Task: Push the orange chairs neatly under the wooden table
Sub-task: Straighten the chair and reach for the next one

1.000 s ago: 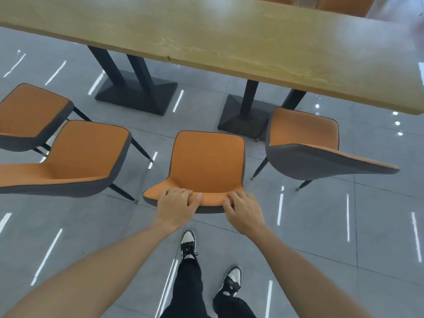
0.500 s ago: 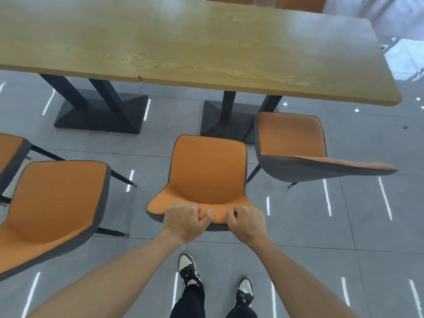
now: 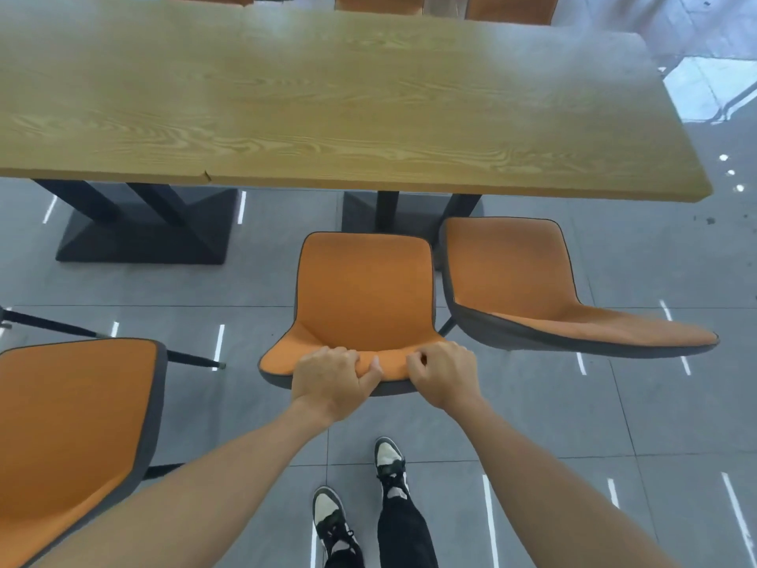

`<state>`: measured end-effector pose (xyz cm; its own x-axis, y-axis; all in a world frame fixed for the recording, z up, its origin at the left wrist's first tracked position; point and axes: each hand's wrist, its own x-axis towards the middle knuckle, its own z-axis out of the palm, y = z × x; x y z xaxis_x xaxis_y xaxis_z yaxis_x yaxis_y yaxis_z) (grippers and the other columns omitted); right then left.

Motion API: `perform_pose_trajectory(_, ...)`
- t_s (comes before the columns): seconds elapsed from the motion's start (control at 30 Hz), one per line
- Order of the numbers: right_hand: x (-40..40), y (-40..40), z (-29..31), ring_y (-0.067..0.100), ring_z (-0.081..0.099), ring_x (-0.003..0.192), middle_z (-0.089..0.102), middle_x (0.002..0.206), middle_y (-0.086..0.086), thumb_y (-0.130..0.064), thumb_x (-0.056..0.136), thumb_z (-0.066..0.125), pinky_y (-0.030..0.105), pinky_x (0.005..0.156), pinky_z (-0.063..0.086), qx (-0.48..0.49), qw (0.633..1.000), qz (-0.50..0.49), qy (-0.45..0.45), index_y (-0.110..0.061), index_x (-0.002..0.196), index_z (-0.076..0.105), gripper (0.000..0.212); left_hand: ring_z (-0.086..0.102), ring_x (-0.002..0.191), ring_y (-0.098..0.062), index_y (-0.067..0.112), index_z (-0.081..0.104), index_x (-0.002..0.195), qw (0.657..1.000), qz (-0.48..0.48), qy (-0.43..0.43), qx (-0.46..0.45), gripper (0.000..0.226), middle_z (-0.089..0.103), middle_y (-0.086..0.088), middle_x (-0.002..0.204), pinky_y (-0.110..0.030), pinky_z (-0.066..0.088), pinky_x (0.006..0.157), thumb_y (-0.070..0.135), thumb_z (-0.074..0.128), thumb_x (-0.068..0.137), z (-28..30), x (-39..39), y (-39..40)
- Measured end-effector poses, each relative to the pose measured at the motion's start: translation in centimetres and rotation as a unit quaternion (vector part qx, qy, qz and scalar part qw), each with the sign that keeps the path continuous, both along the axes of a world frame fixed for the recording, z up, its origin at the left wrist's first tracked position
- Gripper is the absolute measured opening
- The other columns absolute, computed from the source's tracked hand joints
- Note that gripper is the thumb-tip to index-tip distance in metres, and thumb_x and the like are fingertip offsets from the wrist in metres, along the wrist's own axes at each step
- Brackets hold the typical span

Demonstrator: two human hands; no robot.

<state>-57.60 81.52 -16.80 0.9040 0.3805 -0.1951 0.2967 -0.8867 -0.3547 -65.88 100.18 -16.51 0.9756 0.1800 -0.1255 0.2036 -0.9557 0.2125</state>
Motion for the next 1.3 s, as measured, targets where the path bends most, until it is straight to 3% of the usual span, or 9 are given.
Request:
perform_pose_trajectory(0.2, 6.8, 2.8, 0.0, 0.017, 0.023, 0.039, 0.027, 0.038, 0.001, -0.036, 0.074, 0.04, 0.03, 0.046, 0.015, 0.017, 1.0, -0.006, -0.004, -0.011, 0.044, 0.033, 0.04, 0.058, 0.063, -0.019, 0.024, 0.067, 0.065, 1.0, 0.029, -0.007, 0.011, 0.063, 0.064, 0.006, 0.065, -0.033, 0.047, 0.057, 0.064, 0.024, 0.089, -0.4, 6.9, 2.7)
perform_pose_trajectory(0.6, 8.4, 4.9, -1.2, 0.017, 0.024, 0.042, 0.028, 0.04, -0.001, -0.038, 0.074, 0.033, 0.031, 0.046, 0.015, 0.038, 0.999, 0.035, -0.008, -0.012, 0.045, 0.031, 0.039, 0.057, 0.059, -0.017, 0.024, 0.069, 0.065, 0.999, 0.026, 0.016, 0.024, 0.059, 0.062, 0.006, 0.062, -0.029, 0.042, 0.051, 0.06, 0.029, 0.089, -0.5, 8.4, 5.3)
perform_pose_trajectory(0.67, 8.4, 4.8, -1.1, 0.017, 0.027, 0.043, 0.032, 0.041, 0.001, -0.039, 0.074, 0.032, 0.031, 0.046, 0.017, 0.036, 0.998, 0.043, 0.003, -0.012, 0.047, 0.035, 0.038, 0.06, 0.071, -0.018, 0.025, 0.071, 0.075, 0.998, 0.031, 0.056, 0.006, 0.062, 0.066, 0.007, 0.073, -0.032, 0.043, 0.061, 0.063, 0.023, 0.088, 0.0, 8.3, 5.2)
perform_pose_trajectory(0.8, 8.2, 5.0, -0.1, 0.017, 0.035, 0.047, 0.041, 0.047, 0.001, -0.037, 0.075, 0.031, 0.033, 0.046, 0.027, -0.002, 0.997, 0.047, 0.061, -0.013, 0.054, 0.04, 0.034, 0.06, 0.102, -0.02, 0.022, 0.072, 0.104, 0.988, 0.028, 0.114, -0.101, 0.066, 0.07, 0.005, 0.102, -0.037, 0.039, 0.1, 0.063, 0.021, 0.092, 1.9, 7.4, 6.1)
perform_pose_trajectory(0.93, 7.3, 6.4, 2.9, 0.024, 0.052, 0.06, 0.058, 0.064, 0.002, -0.033, 0.083, 0.028, 0.034, 0.056, 0.036, -0.087, 0.984, 0.021, 0.152, -0.016, 0.065, 0.05, 0.033, 0.053, 0.122, -0.019, 0.021, 0.057, 0.137, 0.986, 0.014, 0.107, -0.127, 0.047, 0.06, 0.003, 0.13, -0.038, 0.038, 0.107, 0.048, 0.044, 0.101, 4.7, 3.4, 9.2)
perform_pose_trajectory(1.0, 6.1, 7.9, 4.6, 0.028, 0.055, 0.072, 0.06, 0.078, 0.006, -0.036, 0.088, 0.024, 0.039, 0.066, 0.041, -0.128, 0.978, 0.024, 0.163, -0.015, 0.076, 0.056, 0.041, 0.048, 0.133, -0.021, 0.024, 0.05, 0.144, 0.98, 0.031, 0.135, -0.14, 0.049, 0.05, 0.004, 0.149, -0.041, 0.039, 0.11, 0.047, 0.046, 0.101, 6.3, 0.8, 11.1)
perform_pose_trajectory(1.1, 2.9, 11.4, 7.2, 0.035, 0.055, 0.088, 0.06, 0.09, 0.008, -0.045, 0.092, 0.022, 0.049, 0.084, 0.043, -0.176, 0.973, 0.049, 0.141, -0.014, 0.086, 0.057, 0.047, 0.046, 0.137, -0.022, 0.024, 0.047, 0.148, 0.964, 0.068, 0.203, -0.161, 0.054, 0.046, 0.003, 0.153, -0.045, 0.04, 0.111, 0.05, 0.043, 0.101, 8.7, -3.6, 14.4)
perform_pose_trajectory(1.2, -1.6, 15.5, 10.0, 0.033, 0.057, 0.089, 0.06, 0.095, 0.007, -0.049, 0.096, 0.033, 0.044, 0.08, 0.049, -0.188, 0.971, 0.091, 0.114, -0.013, 0.101, 0.057, 0.044, 0.04, 0.141, -0.024, 0.021, 0.046, 0.149, 0.961, 0.065, 0.226, -0.144, 0.056, 0.041, 0.0, 0.157, -0.045, 0.036, 0.114, 0.051, 0.044, 0.102, 11.4, -9.8, 19.0)
perform_pose_trajectory(1.3, -7.5, 20.4, 12.3, 0.03, 0.062, 0.092, 0.066, 0.108, 0.009, -0.045, 0.099, 0.041, 0.042, 0.076, 0.052, -0.176, 0.969, 0.135, 0.105, -0.006, 0.118, 0.06, 0.047, 0.041, 0.141, -0.026, 0.017, 0.044, 0.15, 0.973, 0.085, 0.18, -0.117, 0.057, 0.043, -0.005, 0.156, -0.042, 0.035, 0.114, 0.049, 0.045, 0.103, 14.5, -17.7, 24.4)
